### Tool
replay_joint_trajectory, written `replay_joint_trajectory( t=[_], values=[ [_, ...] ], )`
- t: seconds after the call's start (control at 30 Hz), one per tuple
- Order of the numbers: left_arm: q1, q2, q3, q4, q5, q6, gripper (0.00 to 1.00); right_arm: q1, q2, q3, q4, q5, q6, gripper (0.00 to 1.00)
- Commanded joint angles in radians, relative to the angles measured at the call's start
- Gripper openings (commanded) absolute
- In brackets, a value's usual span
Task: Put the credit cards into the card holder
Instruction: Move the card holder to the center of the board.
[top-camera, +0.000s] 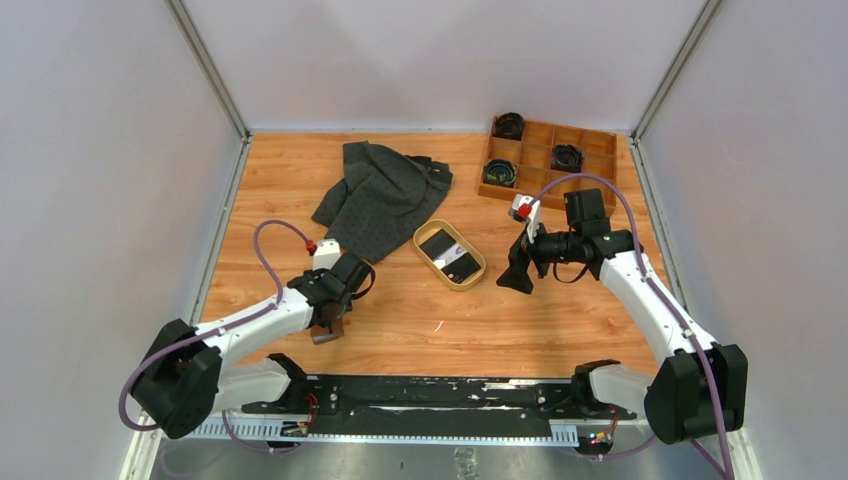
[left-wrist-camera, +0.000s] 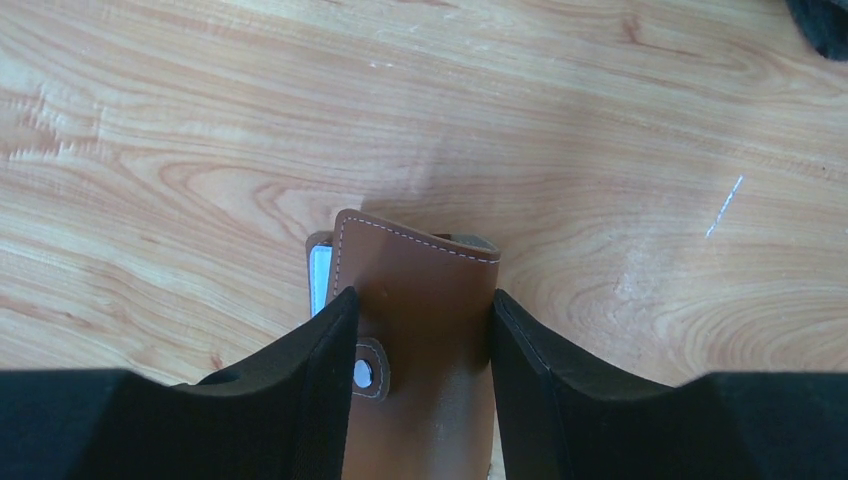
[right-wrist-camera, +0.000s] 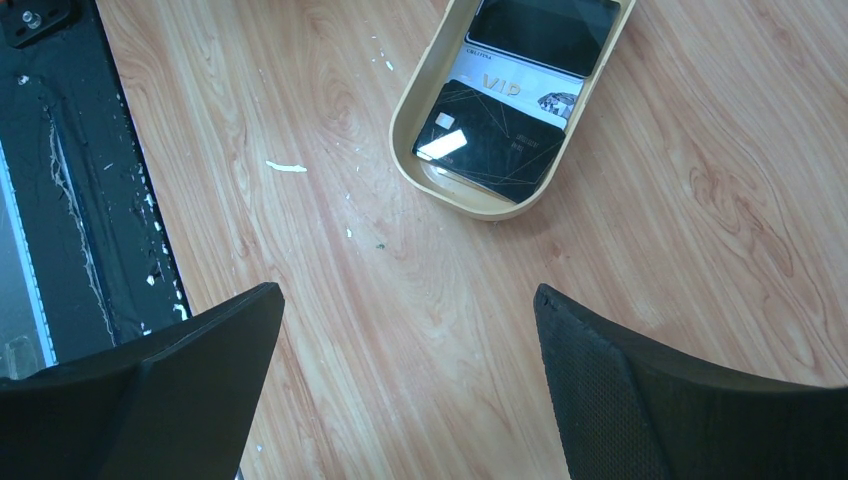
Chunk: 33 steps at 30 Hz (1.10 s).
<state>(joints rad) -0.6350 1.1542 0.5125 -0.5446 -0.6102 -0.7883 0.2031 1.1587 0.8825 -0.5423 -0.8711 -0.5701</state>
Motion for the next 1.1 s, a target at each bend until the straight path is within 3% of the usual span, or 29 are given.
replay_joint_trajectory(
  t=[0.0,0.27,0.53,0.67,0.8,0.9,1.07],
  values=[
    [0.006,0.004,0.002,0.058,0.191,0.052,0.38,0.016,0.003,-0.014,-0.008,-0.004,-0.017,0.99],
    [-0.117,-0.015,0.033,0.208,0.378,0.096,0.36,0.023,0.01,-0.018,-0.014,-0.042,-0.03,0.99],
    [-0.364,0.256,0.234,0.261,0.357,0.069,0.41,0.03,-0.002,-0.025,-0.031,-0.068,-0.065,0.99],
    [-0.457,0.381,0.359,0.242,0.32,0.076,0.54,0.03,-0.009,-0.03,-0.038,-0.079,-0.086,0.99],
    [-0.484,0.404,0.444,0.21,0.315,0.115,0.65,0.03,-0.02,-0.033,-0.048,-0.091,-0.107,0.99],
    [-0.485,0.335,0.452,0.214,0.319,0.178,0.72,0.03,-0.03,-0.036,-0.061,-0.118,-0.136,0.99],
    [-0.485,0.124,0.355,0.246,0.256,0.275,0.99,0.033,-0.071,-0.072,-0.073,-0.176,-0.224,1.0]
  ],
)
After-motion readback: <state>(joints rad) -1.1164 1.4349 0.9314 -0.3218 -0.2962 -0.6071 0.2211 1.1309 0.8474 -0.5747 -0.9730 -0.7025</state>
